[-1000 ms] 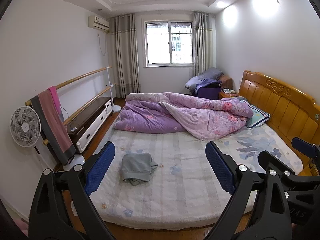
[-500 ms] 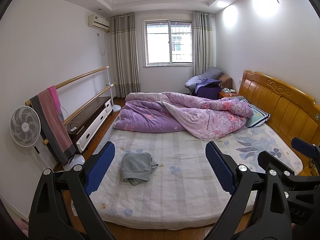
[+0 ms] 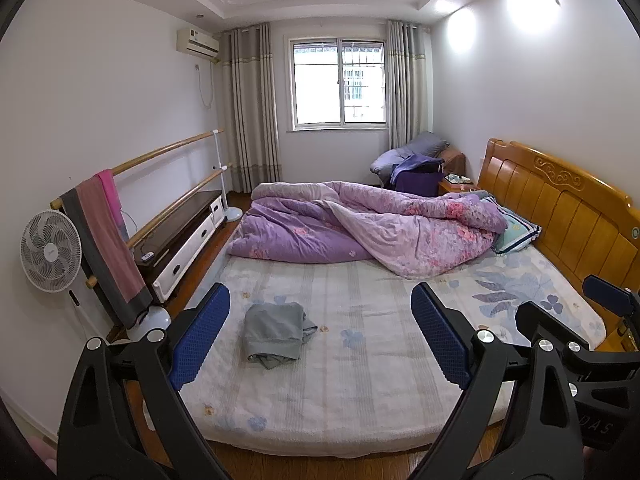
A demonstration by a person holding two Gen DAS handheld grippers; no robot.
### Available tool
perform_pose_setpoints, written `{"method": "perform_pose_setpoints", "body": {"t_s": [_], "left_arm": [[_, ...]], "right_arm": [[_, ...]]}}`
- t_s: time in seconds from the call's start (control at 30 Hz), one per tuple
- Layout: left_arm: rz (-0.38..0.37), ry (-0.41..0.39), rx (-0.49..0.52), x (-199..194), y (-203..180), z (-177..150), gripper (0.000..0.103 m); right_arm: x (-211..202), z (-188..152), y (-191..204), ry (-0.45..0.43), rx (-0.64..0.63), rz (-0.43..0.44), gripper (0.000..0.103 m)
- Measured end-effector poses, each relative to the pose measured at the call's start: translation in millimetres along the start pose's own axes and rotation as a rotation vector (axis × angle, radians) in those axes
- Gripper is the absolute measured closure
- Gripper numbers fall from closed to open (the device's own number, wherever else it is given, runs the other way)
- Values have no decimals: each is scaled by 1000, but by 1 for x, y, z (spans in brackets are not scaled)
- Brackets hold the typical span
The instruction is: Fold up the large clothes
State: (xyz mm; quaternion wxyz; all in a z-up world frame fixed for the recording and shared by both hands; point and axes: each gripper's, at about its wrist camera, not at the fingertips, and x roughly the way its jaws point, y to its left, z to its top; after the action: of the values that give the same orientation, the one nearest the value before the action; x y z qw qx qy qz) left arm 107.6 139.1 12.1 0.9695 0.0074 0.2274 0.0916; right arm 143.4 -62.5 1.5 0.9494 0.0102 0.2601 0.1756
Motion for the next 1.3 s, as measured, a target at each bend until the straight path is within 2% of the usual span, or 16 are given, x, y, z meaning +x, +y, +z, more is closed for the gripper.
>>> {"method": "perform_pose_setpoints", "body": {"t_s": [1.3], "left_arm": [[-7,19,-9,8,11,-10,11]], "right_arm": [[11,-11,10,20,5,10,8]]}}
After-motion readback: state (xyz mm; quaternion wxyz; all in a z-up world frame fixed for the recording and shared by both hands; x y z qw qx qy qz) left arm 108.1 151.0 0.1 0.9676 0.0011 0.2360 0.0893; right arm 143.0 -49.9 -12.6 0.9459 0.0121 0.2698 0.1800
